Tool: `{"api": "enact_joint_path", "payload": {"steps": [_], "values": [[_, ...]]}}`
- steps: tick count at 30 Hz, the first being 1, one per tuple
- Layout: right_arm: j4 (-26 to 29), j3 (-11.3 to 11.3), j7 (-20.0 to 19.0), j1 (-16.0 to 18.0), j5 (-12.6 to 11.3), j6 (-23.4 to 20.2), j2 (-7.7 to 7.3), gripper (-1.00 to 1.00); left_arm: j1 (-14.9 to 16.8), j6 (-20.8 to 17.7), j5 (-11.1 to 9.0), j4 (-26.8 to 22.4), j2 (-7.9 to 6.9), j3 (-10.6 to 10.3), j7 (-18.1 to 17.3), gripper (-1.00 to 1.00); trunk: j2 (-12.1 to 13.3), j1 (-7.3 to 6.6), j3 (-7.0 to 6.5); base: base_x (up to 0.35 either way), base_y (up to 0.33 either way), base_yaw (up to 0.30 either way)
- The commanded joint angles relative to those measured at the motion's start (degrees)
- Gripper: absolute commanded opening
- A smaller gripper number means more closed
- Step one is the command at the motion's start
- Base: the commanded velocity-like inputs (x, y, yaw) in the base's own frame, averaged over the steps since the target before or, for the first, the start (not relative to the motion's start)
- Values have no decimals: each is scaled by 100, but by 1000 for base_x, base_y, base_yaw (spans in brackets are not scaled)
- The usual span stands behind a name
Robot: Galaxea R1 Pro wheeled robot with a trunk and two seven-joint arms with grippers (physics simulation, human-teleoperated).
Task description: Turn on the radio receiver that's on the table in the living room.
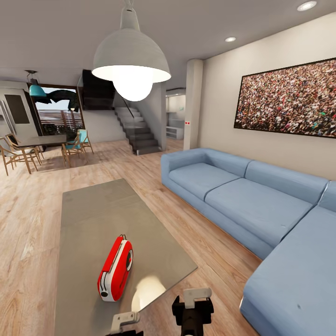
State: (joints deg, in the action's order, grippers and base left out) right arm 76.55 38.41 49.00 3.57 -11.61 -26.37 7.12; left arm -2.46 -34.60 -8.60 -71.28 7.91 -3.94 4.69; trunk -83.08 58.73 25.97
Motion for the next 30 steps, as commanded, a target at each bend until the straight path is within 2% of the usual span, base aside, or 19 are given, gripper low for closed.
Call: {"api": "enact_joint_path", "payload": {"steps": [1,7,14,30], "values": [[0,0,-2,0,0,0,0,100,0,2,-1,-5,0,-1,2,100,0,0,0,0,0,0],[0,-3,-5,2,1,6,0,100,2,67,-1,-74,0,14,12,100,0,0,0,0,0,0],[0,-8,-5,2,8,9,0,100,0,381,2,-217,-8,31,6,100,0,0,0,0,0,0],[124,-18,11,0,19,9,-24,100,-3,372,-1,-341,-31,32,-3,100,0,0,0,0,0,0]]}}
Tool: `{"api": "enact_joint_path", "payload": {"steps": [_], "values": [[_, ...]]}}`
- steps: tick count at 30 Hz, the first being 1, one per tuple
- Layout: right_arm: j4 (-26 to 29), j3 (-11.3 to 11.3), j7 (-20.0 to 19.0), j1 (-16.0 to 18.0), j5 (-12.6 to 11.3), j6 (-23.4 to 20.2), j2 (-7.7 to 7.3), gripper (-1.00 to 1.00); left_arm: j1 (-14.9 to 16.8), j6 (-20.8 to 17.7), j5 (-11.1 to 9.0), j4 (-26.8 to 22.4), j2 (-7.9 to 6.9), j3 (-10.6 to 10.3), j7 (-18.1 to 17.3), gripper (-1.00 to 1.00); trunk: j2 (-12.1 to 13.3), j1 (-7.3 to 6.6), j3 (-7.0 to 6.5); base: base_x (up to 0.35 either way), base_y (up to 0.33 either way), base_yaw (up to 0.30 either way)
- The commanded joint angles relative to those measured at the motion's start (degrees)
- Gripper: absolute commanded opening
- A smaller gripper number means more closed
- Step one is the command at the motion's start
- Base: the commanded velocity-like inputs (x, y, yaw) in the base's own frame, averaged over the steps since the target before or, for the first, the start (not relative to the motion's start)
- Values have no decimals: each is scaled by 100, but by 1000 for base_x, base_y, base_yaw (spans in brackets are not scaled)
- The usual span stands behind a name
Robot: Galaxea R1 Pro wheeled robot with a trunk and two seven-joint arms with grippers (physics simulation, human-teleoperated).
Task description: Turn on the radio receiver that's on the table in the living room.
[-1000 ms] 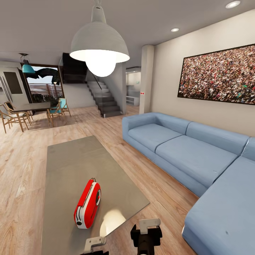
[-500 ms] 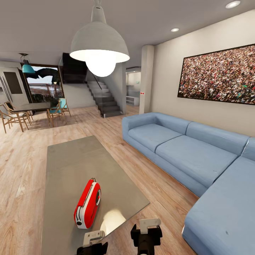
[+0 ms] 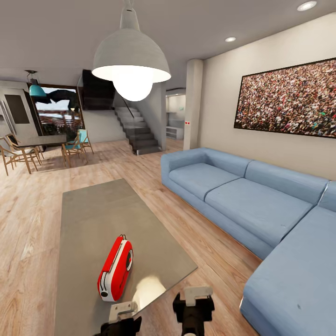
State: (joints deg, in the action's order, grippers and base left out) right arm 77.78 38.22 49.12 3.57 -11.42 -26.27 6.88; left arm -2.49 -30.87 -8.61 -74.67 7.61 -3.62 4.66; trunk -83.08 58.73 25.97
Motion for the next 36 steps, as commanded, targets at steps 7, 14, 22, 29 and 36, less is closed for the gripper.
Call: {"api": "enact_joint_path", "payload": {"steps": [7,14,22,29,36], "values": [[314,15,28,-87,-2,-7,-35,100,-82,-26,-1,-300,-22,-5,0,100,0,0,0,0,0,0],[461,21,41,-168,4,-61,-37,100,-92,-34,5,-304,-7,0,0,100,0,0,0,0,0,0],[590,-4,53,-173,24,-83,-37,100,-93,-25,25,-355,-58,31,8,100,0,0,0,0,0,0],[700,71,21,-173,13,-482,1,100,-93,-28,20,-408,-35,29,12,100,0,0,0,0,0,0],[735,69,12,-145,8,-566,22,100,-93,10,38,-519,-98,265,19,100,0,0,0,0,0,0]]}}
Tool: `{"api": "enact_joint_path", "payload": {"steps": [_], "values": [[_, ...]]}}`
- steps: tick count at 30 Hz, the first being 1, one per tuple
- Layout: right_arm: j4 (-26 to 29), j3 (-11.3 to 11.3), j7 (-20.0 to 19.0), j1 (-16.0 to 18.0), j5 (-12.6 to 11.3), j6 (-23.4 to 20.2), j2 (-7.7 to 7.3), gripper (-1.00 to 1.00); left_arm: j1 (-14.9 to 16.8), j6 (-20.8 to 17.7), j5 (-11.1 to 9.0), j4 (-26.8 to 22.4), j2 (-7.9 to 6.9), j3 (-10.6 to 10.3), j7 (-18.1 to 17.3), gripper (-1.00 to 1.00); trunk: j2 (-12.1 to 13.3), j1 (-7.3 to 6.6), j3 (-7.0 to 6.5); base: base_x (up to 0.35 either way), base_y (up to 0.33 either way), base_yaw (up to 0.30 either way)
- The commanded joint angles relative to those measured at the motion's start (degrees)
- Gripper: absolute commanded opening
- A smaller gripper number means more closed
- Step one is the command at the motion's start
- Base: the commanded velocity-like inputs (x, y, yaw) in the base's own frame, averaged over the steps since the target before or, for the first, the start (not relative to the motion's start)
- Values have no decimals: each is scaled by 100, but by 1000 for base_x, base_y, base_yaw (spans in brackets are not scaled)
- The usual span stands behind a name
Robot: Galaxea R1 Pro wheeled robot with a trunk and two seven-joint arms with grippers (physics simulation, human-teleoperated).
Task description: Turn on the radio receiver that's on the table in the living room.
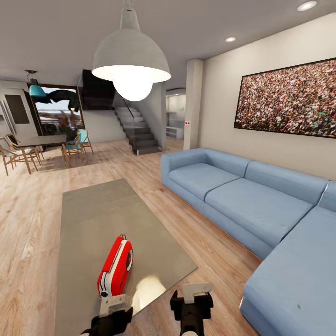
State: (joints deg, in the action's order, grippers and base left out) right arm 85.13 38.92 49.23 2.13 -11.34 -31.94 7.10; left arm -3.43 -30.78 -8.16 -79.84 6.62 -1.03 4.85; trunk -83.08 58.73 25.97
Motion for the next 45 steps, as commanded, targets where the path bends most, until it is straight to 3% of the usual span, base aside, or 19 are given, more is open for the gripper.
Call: {"api": "enact_joint_path", "payload": {"steps": [1,4,8,45], "values": [[1,-12,6,3,3,-2,1,100,0,8,-8,-38,-1,127,-1,100,0,0,0,0,0,0],[3,-74,13,6,13,-4,2,100,0,-11,-6,-95,-3,321,-2,100,0,0,0,0,0,0],[4,-145,16,7,17,-1,2,100,0,-42,16,-97,-7,406,-2,100,0,0,0,0,0,0],[-14,-157,16,7,15,-14,0,100,0,-57,25,-49,-3,419,-3,100,0,0,0,0,0,0]]}}
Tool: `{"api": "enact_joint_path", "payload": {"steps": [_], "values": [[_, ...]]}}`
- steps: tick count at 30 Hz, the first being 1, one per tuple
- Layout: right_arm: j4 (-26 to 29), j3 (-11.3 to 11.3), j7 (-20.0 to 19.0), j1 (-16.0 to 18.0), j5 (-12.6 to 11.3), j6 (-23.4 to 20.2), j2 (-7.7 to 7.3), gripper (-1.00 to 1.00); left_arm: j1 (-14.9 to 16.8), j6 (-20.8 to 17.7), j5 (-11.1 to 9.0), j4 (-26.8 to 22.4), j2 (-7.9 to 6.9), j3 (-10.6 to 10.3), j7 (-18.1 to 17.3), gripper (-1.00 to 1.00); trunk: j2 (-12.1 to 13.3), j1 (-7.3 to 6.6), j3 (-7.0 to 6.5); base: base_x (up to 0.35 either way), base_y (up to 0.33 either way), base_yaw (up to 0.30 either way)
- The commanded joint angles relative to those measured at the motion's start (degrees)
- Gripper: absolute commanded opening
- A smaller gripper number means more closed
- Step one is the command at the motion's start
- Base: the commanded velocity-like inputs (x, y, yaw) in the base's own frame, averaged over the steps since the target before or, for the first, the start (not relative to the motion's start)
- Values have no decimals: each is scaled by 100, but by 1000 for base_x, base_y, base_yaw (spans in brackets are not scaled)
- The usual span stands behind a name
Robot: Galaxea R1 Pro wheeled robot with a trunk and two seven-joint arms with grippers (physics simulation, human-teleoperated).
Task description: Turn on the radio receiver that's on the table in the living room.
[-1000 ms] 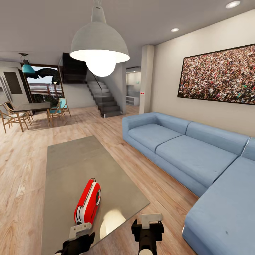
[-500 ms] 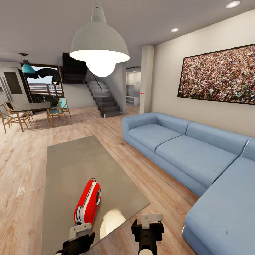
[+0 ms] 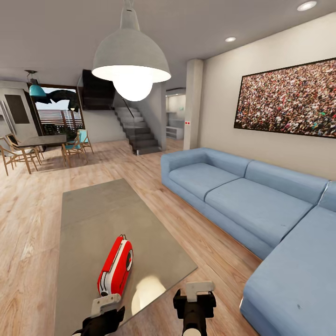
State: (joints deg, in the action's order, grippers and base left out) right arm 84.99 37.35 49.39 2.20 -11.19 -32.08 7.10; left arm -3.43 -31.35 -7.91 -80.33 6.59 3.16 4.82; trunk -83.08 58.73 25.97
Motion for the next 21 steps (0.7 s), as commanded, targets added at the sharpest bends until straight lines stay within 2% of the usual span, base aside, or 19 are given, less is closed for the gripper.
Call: {"api": "enact_joint_path", "payload": {"steps": [1,21], "values": [[0,0,0,0,-2,0,1,100,0,-1,2,0,0,0,-1,100,0,0,0,0,0,0],[0,0,0,0,-5,-8,1,100,0,-4,0,0,0,0,1,100,802,-439,-359,0,0,0]]}}
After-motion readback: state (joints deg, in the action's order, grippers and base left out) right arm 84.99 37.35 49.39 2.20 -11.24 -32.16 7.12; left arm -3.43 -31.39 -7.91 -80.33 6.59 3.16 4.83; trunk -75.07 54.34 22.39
